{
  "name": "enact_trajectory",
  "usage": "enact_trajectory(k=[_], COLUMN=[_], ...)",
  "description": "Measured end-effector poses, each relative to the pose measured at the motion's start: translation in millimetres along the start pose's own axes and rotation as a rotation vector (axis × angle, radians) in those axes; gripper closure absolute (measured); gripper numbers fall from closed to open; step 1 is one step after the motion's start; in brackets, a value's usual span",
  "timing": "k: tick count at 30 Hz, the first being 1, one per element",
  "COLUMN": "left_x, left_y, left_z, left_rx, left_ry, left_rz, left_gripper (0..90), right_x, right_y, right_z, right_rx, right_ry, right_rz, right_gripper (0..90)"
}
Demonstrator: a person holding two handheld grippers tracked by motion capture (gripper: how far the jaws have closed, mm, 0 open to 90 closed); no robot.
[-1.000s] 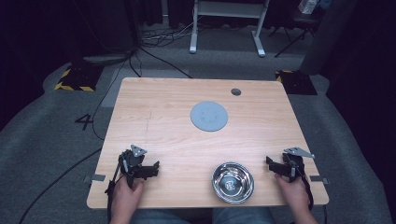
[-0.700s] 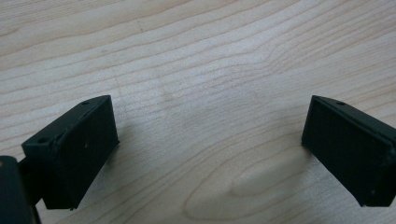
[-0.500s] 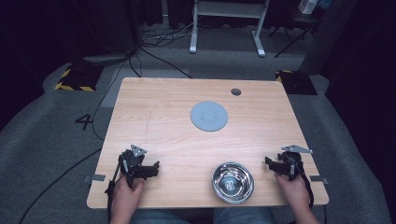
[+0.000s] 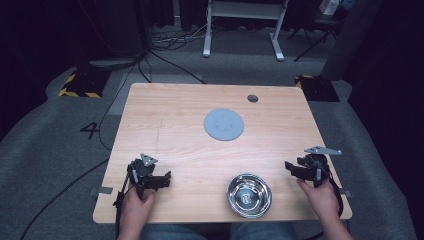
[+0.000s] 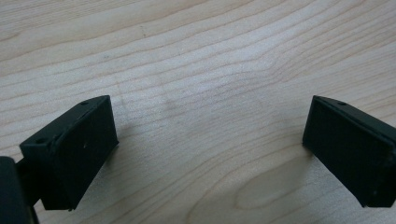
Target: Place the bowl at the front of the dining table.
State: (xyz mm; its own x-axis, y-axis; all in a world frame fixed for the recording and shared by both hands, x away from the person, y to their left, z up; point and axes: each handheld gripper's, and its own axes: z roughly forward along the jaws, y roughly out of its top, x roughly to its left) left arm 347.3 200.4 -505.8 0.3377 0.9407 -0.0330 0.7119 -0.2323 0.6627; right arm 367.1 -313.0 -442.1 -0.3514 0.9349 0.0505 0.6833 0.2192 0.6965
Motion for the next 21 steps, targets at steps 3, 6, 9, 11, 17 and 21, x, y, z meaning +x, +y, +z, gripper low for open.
enact_trajectory(k=[3, 6, 9, 11, 17, 21], left_x=[0.0, 0.0, -0.1, 0.0, -0.2, -0.1], left_y=[0.0, 0.0, -0.2, -0.1, -0.1, -0.2], left_z=[0.0, 0.0, 0.1, 0.1, 0.0, -0.1], left_rx=[0.000, 0.000, -0.002, -0.002, 0.000, -0.001], left_ry=[0.000, 0.000, -0.001, -0.001, -0.001, 0.000], left_rz=[0.000, 0.000, -0.001, 0.000, -0.001, 0.000], left_gripper=[3.1, 3.1, 3.1, 3.1, 3.1, 3.1], right_x=[1.6, 4.4, 6.1, 8.1, 19.4, 27.5], right_y=[10.3, 20.0, 24.9, 28.5, 33.5, 32.4], right_z=[-3.4, -8.3, -11.8, -15.2, -28.6, -33.1], right_rx=[-0.001, -0.013, -0.024, -0.030, -0.040, -0.033], right_ry=[0.020, 0.028, 0.041, 0.047, 0.097, 0.137], right_rz=[0.004, -0.009, -0.004, -0.002, -0.017, -0.014], right_gripper=[42.7, 42.7, 42.7, 42.6, 42.4, 42.3])
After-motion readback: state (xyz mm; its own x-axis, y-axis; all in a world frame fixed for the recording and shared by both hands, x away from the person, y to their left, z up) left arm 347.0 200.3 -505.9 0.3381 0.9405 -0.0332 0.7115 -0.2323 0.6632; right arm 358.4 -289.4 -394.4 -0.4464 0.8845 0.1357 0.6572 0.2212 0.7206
